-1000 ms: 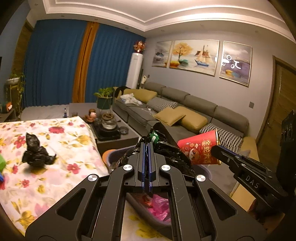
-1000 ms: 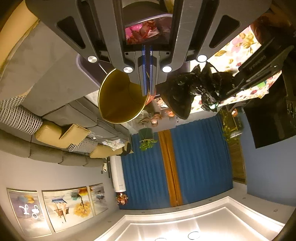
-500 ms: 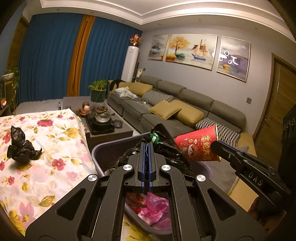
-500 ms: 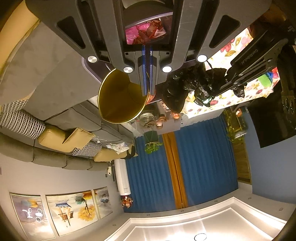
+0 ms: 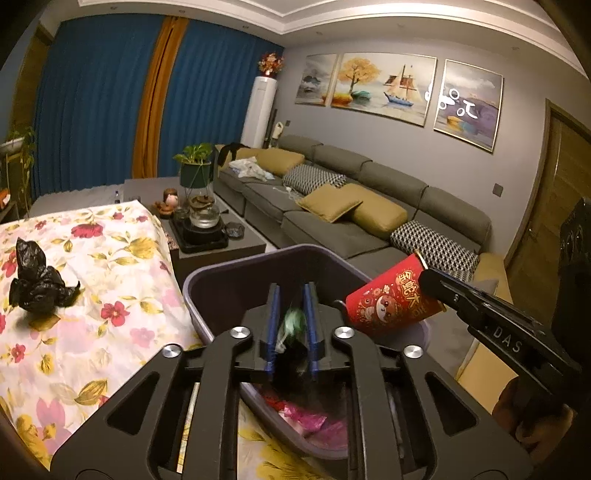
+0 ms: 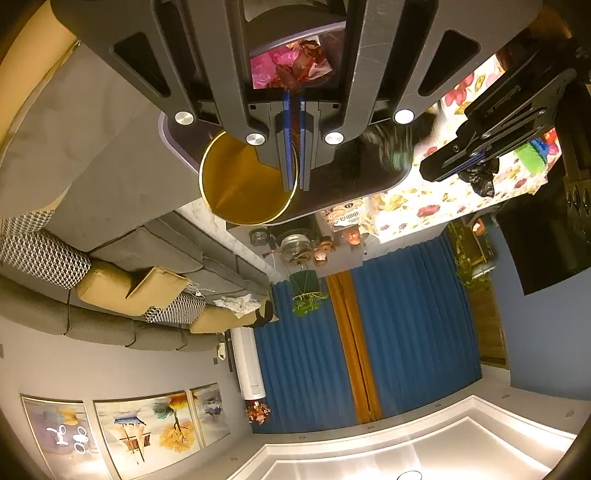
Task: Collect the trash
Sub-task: 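Open both tools over the bin to drop the bag and cup, then move both open tools back from the bin toward the bed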
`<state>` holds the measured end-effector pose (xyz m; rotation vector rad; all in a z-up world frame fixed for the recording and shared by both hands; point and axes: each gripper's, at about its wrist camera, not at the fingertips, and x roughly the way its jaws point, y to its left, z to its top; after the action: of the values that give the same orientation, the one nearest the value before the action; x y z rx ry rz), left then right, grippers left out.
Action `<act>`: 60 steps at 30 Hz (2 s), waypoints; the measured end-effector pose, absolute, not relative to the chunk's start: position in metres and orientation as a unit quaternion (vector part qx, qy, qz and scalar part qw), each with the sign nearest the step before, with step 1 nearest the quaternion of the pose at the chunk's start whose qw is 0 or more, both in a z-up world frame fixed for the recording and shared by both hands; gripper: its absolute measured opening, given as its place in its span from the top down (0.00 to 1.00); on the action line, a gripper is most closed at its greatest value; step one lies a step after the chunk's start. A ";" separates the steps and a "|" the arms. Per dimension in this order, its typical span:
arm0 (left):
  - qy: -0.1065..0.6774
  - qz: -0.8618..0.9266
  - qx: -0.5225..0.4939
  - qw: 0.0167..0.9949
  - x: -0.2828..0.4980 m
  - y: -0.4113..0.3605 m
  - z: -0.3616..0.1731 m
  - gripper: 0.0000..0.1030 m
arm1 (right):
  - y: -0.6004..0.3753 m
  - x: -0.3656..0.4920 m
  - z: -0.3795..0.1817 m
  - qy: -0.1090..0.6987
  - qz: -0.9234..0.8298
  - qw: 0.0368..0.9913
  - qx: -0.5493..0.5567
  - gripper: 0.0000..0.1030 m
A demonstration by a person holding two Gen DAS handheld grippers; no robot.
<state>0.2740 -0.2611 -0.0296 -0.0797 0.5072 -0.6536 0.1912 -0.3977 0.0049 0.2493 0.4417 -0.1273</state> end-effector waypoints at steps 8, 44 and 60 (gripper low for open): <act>0.225 -0.285 -0.054 0.930 0.269 -0.238 -0.026 0.34 | -0.403 0.195 0.000 0.227 -0.066 0.963 0.128 0.96; 0.185 0.045 -0.054 0.980 0.199 0.051 -0.015 0.07 | -0.214 0.202 0.019 0.218 0.077 0.972 0.045 0.37; 0.216 0.151 -0.063 0.963 0.210 0.152 -0.038 0.07 | -0.137 0.231 0.016 0.220 0.104 0.969 0.034 0.30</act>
<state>0.2097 0.1522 -0.0379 -0.1279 0.4372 0.3062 0.2310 -0.1372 0.0162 0.0692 0.4437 0.2104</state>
